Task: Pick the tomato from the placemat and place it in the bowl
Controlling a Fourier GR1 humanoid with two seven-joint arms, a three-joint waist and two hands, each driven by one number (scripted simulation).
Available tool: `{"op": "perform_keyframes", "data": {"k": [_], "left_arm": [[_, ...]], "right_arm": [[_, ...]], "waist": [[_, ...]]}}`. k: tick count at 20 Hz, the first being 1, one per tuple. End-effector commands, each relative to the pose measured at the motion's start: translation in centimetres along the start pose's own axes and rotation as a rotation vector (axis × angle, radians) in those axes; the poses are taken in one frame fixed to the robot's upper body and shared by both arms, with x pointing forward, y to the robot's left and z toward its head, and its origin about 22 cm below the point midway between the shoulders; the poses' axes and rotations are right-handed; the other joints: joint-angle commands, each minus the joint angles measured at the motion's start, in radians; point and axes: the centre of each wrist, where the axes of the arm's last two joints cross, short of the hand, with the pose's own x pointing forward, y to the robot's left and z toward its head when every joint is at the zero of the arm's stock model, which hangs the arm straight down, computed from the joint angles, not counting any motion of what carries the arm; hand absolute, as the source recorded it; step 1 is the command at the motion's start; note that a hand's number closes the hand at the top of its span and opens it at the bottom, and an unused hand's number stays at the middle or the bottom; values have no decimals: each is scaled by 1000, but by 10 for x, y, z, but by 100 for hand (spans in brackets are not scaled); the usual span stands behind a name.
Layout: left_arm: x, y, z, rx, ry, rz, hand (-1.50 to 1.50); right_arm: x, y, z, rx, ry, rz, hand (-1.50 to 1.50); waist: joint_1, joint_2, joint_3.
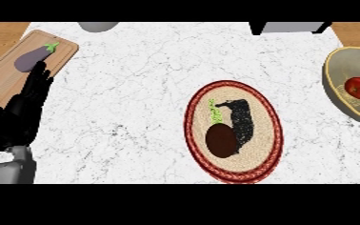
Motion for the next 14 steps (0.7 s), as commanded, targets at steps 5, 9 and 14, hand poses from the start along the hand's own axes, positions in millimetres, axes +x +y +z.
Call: {"op": "perform_keyframes", "data": {"k": [5,9,14], "left_arm": [[13,4,-2,-3,-10,-2,0],[13,-19,6,-13,-25,-5,0],[4,-4,5,-17,-26,5,0]], "right_arm": [[-53,-110,42,7,-21,-78,-150],[-50,-156,58,66,-39,-150,-150],[-51,-187,93,77,-100,-187,-150]], "waist": [[-4,1,-1],[12,4,0],[23,7,0]]}}
